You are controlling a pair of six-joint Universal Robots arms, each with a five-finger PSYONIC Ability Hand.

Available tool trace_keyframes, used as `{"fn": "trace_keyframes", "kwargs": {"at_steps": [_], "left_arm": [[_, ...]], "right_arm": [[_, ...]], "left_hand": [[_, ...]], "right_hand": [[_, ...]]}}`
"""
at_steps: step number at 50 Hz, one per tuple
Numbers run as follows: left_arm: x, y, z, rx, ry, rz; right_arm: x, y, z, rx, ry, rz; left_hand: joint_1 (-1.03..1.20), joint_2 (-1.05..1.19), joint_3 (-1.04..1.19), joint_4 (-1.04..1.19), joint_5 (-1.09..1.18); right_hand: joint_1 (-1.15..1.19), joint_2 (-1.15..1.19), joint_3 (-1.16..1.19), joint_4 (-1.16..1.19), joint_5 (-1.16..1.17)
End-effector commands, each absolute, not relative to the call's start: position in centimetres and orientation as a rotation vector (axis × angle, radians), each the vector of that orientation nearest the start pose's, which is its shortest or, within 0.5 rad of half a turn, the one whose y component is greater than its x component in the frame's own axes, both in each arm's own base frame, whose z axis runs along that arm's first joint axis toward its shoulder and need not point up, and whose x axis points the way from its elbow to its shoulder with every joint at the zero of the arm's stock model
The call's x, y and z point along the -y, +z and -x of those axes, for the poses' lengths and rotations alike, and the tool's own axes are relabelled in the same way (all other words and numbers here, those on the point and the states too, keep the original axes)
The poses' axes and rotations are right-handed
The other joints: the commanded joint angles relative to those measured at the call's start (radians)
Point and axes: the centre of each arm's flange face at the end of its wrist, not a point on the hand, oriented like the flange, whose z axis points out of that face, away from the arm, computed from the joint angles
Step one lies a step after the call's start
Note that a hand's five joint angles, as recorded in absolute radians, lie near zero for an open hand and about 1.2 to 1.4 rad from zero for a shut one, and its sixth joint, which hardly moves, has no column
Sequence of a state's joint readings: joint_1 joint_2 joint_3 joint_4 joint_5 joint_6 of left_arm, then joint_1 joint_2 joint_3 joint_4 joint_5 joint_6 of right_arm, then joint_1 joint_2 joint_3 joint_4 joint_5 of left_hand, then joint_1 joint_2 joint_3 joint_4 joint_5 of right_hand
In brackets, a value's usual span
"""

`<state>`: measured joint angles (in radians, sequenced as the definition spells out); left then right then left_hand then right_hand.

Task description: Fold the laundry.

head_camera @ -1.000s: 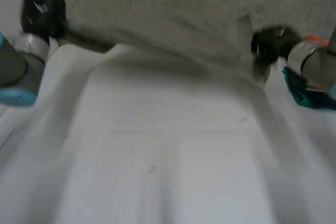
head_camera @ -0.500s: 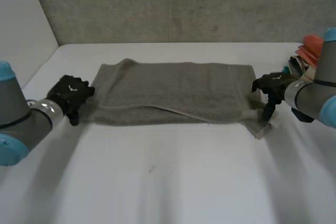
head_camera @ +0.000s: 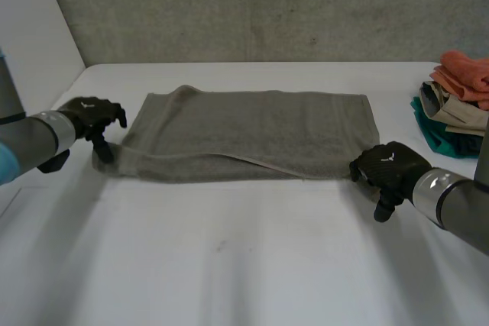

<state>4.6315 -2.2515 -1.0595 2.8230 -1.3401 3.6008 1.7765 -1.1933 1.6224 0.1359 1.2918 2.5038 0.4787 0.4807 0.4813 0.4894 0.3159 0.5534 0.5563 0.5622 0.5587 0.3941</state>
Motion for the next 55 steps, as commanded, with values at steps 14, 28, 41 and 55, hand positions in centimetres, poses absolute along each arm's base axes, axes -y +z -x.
{"fn": "trace_keyframes", "kwargs": {"at_steps": [14,28,41,55], "left_arm": [[39.4,16.4,19.4,-2.605,-1.331,-0.849],[40.1,17.2,18.6,-2.578,-1.396,-0.812],[39.0,17.6,18.7,-2.608,-1.390,-0.824],[30.1,19.0,16.7,-2.512,-1.162,-1.206]], "right_arm": [[30.6,12.9,-20.8,-2.371,-1.834,1.058],[32.4,11.4,-21.5,-2.239,-1.868,1.296],[34.7,13.1,-21.1,-2.201,-1.968,1.151],[28.7,19.6,-15.0,-2.630,-1.064,1.092]], "left_hand": [[0.859,0.857,0.856,0.848,0.847],[0.918,0.916,0.915,0.907,0.906],[0.918,0.916,0.915,0.907,0.906],[0.918,0.916,0.915,0.907,0.906]], "right_hand": [[0.088,0.085,0.079,0.083,0.073],[0.214,0.211,0.205,0.209,0.199],[0.843,0.840,0.834,0.838,0.828],[0.843,0.840,0.834,0.838,0.828]]}}
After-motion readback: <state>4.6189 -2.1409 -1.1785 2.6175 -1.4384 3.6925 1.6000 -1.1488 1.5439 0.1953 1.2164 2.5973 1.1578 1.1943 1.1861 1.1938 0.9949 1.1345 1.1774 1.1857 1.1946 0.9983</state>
